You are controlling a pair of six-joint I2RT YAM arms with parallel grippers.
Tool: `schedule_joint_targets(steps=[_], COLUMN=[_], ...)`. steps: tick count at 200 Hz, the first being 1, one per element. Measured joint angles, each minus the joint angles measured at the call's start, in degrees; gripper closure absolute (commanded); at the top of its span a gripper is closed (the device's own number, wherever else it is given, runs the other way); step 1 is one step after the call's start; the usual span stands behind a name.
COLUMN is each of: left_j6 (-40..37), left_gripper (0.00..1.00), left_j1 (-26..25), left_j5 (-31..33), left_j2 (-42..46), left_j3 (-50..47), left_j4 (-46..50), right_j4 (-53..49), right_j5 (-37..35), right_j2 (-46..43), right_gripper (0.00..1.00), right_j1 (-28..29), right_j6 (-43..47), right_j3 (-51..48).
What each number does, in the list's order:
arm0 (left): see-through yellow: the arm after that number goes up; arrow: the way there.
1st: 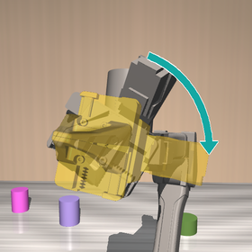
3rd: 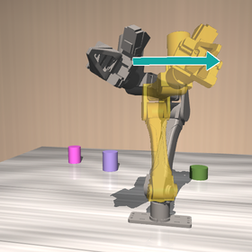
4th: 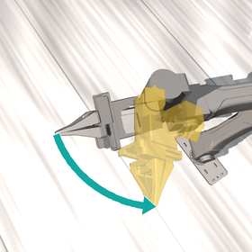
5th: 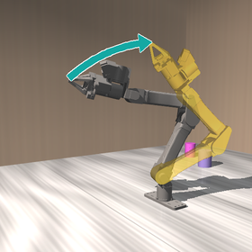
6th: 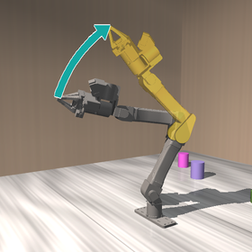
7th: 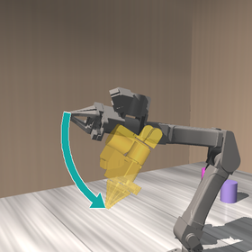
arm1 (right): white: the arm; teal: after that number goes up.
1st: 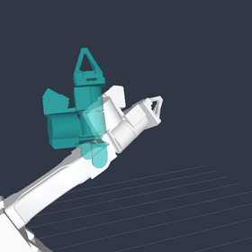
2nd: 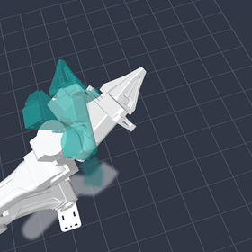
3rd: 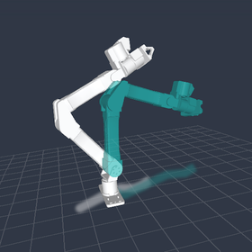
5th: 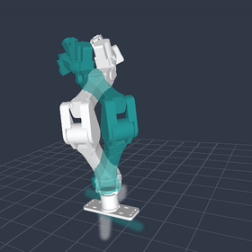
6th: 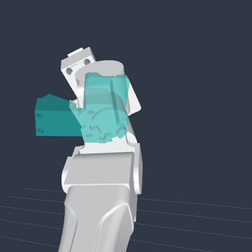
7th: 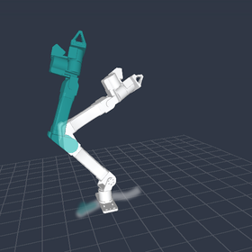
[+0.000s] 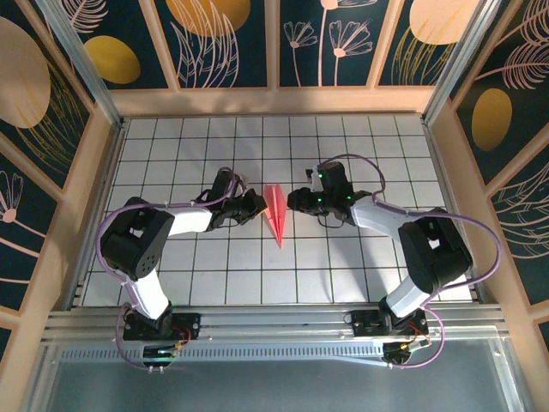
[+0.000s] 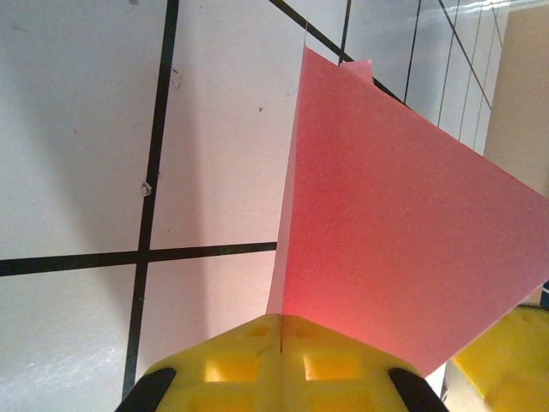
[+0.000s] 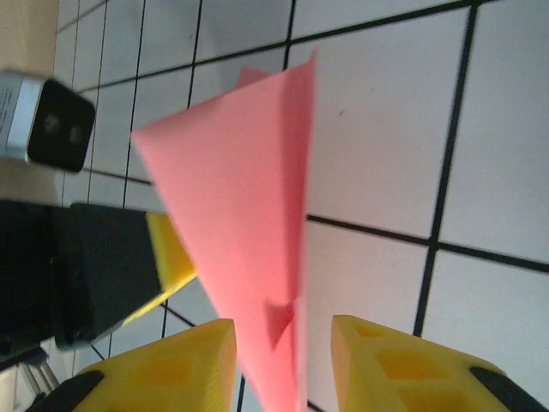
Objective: Fold a paper plane with a square sheet of paper (fold left side to right side)
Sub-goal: Pick up the paper plane at the center of the table.
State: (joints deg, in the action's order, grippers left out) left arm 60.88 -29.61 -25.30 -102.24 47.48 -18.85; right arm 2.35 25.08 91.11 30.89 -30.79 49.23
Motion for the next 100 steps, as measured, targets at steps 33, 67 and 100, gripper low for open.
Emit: schedule_joint_targets(steps=[33, 67, 100], left_j6=[0.61, 0.94, 0.94], left_gripper=[0.95, 0.95, 0.95], left_j1=[-0.04, -0.04, -0.07], left_j5=[0.0, 0.0, 0.0], left_j2=[0.0, 0.0, 0.0], left_j3=[0.0, 0.33, 0.39], left_j4=[-0.44, -0.48, -0.46], right_j4=[-2.16, -2.84, -2.82], right_j5=[0.02, -0.74, -1.33], right_j2=[0.79, 3.69, 5.81], right_gripper=[0.58, 0.57, 0.57], right_j1=[5.49, 7.48, 7.48], right_j6=[0.33, 0.31, 0.33], right_j3=[0.24, 0.96, 1.38])
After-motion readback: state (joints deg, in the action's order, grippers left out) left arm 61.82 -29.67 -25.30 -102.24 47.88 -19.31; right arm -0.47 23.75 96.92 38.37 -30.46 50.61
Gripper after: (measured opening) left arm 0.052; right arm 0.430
